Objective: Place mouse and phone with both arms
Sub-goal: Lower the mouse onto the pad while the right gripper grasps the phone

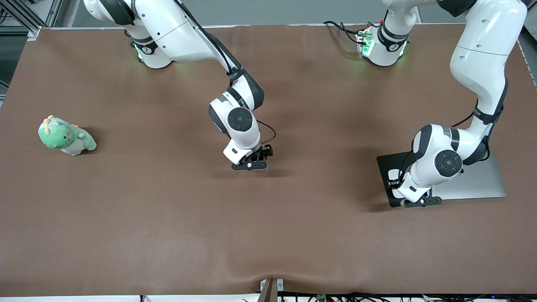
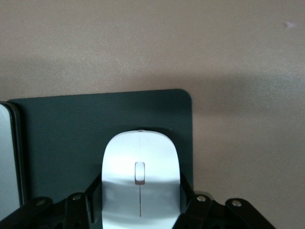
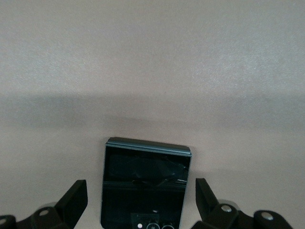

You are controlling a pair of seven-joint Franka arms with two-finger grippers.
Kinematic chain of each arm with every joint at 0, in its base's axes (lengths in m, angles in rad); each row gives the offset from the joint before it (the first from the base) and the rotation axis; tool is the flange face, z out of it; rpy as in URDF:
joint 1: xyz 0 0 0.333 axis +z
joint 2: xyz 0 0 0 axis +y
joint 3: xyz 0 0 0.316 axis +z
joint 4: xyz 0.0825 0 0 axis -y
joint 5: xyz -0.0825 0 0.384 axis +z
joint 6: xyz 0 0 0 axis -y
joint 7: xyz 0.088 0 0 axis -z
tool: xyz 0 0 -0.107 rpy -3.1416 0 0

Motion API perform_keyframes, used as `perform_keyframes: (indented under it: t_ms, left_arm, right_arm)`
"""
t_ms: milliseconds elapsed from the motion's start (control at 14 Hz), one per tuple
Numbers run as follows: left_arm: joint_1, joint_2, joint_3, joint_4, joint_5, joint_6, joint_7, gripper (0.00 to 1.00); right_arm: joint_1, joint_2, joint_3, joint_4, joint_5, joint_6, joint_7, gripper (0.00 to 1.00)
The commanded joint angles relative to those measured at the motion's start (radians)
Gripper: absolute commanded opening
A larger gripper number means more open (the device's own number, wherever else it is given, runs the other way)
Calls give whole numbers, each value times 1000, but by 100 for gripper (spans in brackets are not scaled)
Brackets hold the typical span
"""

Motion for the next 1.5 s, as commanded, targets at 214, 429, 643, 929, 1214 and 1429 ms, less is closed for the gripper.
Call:
perform_keyframes:
  t_ms: [214,429,643,929,1214,1429]
  left_arm:
    - [23,-2,-10,-20,34,21,3,69]
    - [28,-6,-10,-20,33,20,46,100]
    - [49,-45,-12,-20,33,3,101,100]
    - [49,-138,-49,-16,33,-54,108,100]
    - [49,-235,-116,-12,27,-123,106,100]
    - [51,-310,-162,-3,17,-204,106,100]
  right_arm:
    - [29,49,-6,18,3,58,59,100]
    - [20,49,-8,18,-5,57,51,100]
    - [16,49,-10,15,-6,57,50,100]
    - [15,49,-11,13,-6,57,56,100]
    - [18,50,-13,13,-14,57,53,86]
    - [15,50,-11,13,-22,54,54,22]
